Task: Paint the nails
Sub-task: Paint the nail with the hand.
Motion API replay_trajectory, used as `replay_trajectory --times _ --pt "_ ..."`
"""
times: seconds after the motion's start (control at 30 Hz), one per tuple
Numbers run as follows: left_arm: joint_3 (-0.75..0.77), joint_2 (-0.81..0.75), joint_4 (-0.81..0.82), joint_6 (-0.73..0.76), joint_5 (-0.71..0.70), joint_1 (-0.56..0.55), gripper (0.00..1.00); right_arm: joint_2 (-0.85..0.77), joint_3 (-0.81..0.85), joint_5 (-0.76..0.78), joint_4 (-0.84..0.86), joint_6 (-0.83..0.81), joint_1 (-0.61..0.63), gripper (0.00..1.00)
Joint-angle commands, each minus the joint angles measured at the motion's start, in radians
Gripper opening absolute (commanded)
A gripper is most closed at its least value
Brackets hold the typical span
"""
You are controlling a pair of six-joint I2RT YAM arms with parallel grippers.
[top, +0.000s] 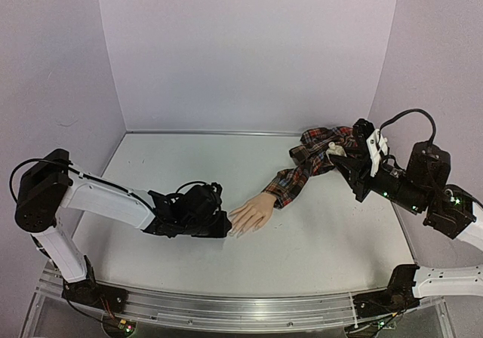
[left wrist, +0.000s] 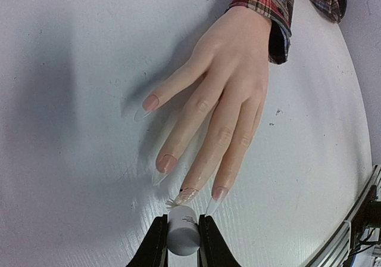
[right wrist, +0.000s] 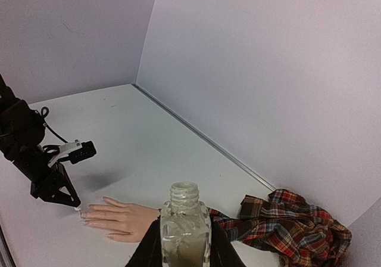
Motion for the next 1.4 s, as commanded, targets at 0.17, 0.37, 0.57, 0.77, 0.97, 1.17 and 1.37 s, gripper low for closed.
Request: replay_trajectory --times 0.17,0.37,0.57,0.77,0.97,1.17,1.37 --pt "0.017 -0.035 -0.049 0.005 -0.038 -0.002 0.00 0.002 0.028 -0.010 0.016 0.001 0.003 0.00" --pt "0.051 -0.071 -0.098 0.021 -0.085 -0.024 0.00 0.000 0.026 -0.007 0.016 0.002 0.003 0.00" --pt "0.082 -0.064 -0.084 0.045 -0.085 -0.024 0.00 -0.003 0.023 -0.007 0.016 0.002 0.004 0.00" --pt "0.086 -0.019 -0.034 0.056 -0.043 -0.007 0.00 -0.007 0.024 -0.007 0.016 0.003 0.003 0.00" --pt "0.086 -0.007 -0.016 0.062 -0.033 0.004 0.00 -0.008 0.023 -0.004 0.016 0.002 0.002 0.00" --pt "0.075 -0.007 -0.008 0.054 -0.029 0.005 0.00 -0.007 0.023 -0.005 0.016 0.002 0.003 0.00" --pt "0.070 0.002 -0.007 0.049 -0.017 0.005 0.00 -0.006 0.023 -0.005 0.015 0.002 0.004 0.00"
